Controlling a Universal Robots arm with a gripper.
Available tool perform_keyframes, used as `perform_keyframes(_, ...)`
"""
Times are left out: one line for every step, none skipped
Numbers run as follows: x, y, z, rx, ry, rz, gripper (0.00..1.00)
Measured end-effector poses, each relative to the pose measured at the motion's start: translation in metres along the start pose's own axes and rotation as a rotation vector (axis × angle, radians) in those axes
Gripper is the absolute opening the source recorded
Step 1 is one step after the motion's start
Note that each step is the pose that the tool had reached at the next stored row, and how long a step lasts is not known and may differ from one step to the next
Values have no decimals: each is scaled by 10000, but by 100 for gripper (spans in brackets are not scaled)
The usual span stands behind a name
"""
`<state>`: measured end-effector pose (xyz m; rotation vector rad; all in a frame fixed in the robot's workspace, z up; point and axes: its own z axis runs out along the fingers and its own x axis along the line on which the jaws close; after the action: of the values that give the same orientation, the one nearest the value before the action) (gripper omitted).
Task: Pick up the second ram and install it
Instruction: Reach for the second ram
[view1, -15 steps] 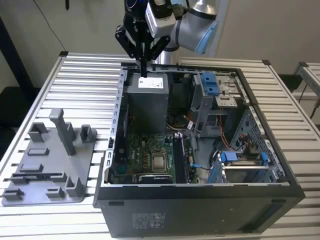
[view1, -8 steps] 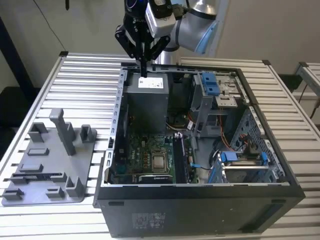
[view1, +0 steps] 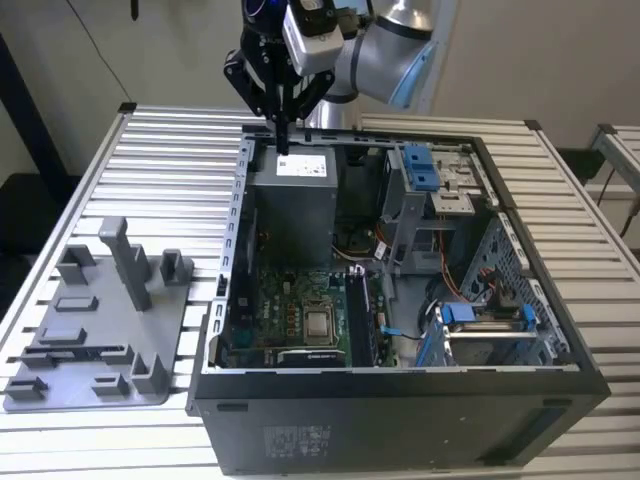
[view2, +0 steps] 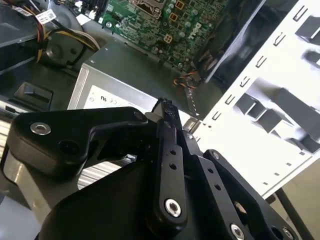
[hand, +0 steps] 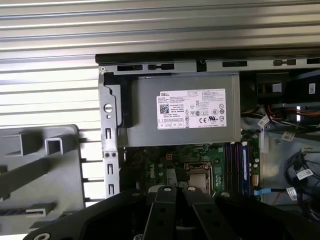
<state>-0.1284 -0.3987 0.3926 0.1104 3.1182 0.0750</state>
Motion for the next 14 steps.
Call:
perform_keyframes(9,-1,0,-1,0,1,11)
perform_keyframes(18,-1,0,-1,0,1,11)
perform_keyframes(35,-3,-1,0,-1,0,11)
perform_keyframes(51,-4,-1,0,-1,0,11)
perform_keyframes(66,-5,0,-1,-2,0,11)
perform_keyframes(81,-6,0,0,-1,1,11)
perform_keyframes(96,-7,1,-2,-2,1,11)
perform_keyframes(105,-7,3,-3,-2,0,11)
perform_keyframes(122,-9,3,1,0,0,11)
perform_keyframes(138,-10,6,-1,-1,-1,11)
perform_keyframes(160,-12,7,0,0,-1,11)
perform_keyframes(184,-14,8,-1,-1,0,11)
perform_keyframes(207,-15,8,0,-1,0,11)
perform_keyframes(231,-17,8,-1,-1,0,11)
